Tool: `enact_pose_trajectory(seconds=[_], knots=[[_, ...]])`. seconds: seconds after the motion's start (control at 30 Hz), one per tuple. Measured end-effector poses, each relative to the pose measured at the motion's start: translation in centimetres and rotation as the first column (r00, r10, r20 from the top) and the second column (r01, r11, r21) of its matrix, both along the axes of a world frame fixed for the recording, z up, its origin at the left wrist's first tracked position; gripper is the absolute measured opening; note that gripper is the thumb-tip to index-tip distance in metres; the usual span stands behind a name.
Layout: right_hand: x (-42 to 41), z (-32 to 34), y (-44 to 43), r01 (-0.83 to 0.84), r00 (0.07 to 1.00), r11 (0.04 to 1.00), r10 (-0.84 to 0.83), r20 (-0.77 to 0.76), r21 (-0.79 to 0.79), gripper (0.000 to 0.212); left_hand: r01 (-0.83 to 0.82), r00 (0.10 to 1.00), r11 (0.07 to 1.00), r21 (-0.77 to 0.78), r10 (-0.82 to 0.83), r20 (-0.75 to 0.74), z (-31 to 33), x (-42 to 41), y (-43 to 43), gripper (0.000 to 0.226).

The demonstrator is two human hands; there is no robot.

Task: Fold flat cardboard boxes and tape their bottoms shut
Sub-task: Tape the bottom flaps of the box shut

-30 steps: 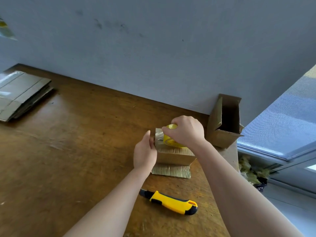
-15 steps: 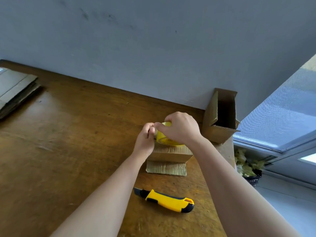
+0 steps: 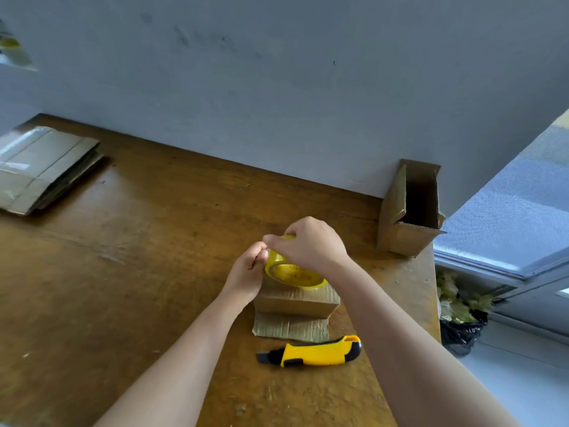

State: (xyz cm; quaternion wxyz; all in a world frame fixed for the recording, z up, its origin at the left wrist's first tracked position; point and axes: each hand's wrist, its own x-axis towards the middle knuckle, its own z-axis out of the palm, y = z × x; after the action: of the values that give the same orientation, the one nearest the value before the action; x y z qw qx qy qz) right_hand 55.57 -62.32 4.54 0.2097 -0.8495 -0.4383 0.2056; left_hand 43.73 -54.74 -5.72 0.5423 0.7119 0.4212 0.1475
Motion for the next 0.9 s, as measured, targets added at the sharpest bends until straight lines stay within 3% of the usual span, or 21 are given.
enact_pose_trajectory(seconds=[0.1,0.2,0.3,0.4,0.53,0.63,0.77,0.9], knots=[[0.5,0.6,-0.8,-0.078,0.994,0.997,0.076,-0.078,-0.020,0.046,-0.013,1.000,1.000,-0.023,0.013,-0.003,-0.2,-0.2,-0.1,0.034],[1.8,0.8,-2.1,-0.062,0.958,0.997,0.070,-0.277,0.036,0.049,-0.047,0.999,0.999,-0.018,0.047,0.004,-0.5,0.0,-0.3,0.025],[2.0,0.6,-2.5,-0.073,0.947,0.994,0.096,-0.308,0.084,0.059,-0.043,0.999,0.999,0.034,0.044,-0.032,-0.3,-0.1,-0.5,0.026],[1.6,0.5,-2.3,-0.061,0.972,0.993,0.082,-0.220,0.099,0.054,-0.037,0.995,0.993,0.115,0.047,-0.089,0.0,-0.1,-0.6,0.026],[3.0,0.8,-3.3,-0.074,0.997,0.995,0.072,0.024,0.067,0.048,-0.029,0.987,0.987,0.155,0.053,-0.154,0.3,0.0,-0.6,0.026],[4.1,0.9,-4.1,-0.069,0.998,0.997,0.069,-0.004,0.022,0.037,-0.010,0.989,0.987,0.162,0.034,-0.142,0.4,0.0,-0.7,0.026],[5.5,1.5,-4.9,-0.114,0.990,0.990,0.120,0.078,-0.081,0.045,0.020,0.991,0.979,0.205,0.008,-0.136,0.3,-0.2,-0.7,0.031],[6.4,1.0,-7.1,-0.048,0.975,0.982,0.086,0.207,-0.182,0.053,0.037,0.990,0.974,0.225,-0.005,-0.141,0.2,-0.3,-0.6,0.033]])
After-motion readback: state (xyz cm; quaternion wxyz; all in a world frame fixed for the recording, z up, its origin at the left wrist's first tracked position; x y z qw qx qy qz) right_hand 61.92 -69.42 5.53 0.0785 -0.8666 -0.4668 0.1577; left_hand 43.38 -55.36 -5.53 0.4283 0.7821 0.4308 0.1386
